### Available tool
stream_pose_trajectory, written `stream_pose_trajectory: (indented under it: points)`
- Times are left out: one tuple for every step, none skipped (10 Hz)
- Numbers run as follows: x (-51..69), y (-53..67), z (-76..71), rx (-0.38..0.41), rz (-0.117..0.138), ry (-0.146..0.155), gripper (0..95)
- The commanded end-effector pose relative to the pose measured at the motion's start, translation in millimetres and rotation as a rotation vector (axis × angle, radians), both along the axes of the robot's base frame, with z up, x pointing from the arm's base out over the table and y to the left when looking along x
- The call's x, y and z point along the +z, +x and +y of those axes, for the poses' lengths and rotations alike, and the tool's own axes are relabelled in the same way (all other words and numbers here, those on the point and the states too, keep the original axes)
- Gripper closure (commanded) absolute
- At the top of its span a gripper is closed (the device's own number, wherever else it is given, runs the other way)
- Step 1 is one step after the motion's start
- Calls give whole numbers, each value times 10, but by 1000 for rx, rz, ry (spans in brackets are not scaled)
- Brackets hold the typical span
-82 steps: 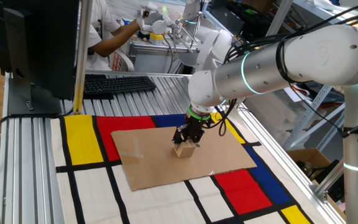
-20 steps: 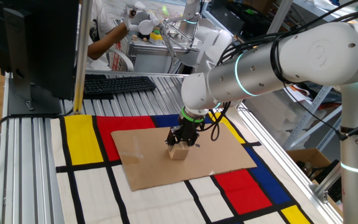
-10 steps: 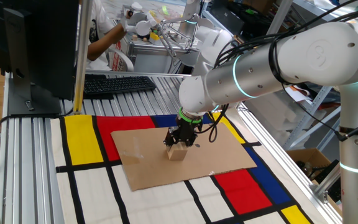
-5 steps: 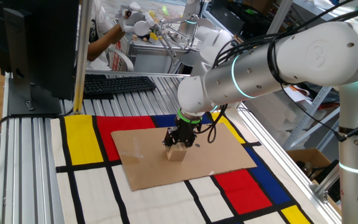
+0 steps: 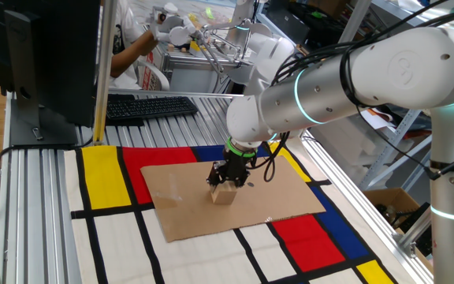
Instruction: Hold a small block with the gripper and sweep it from left to right on the table
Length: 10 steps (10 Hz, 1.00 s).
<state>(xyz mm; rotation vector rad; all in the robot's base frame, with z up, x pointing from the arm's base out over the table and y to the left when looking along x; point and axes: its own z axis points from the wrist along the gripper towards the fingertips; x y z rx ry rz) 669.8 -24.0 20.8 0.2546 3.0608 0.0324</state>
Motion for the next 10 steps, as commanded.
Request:
stream_pose_trajectory:
  points:
    - [-15,7,6,-1,-1,-17,950]
    - [-13,4,10,-6,3,-18,950]
    - [-5,-2,18,-7,-1,-23,950]
    - [-2,-5,20,-8,1,-24,950]
    - [0,-7,20,-8,2,-22,950]
    - [3,-8,20,-9,4,-22,950]
    - [12,-12,18,-9,2,-19,950]
    - [14,-13,18,-9,3,-22,950]
    - [15,-14,19,-11,2,-23,950]
    - [17,-16,19,-12,3,-22,950]
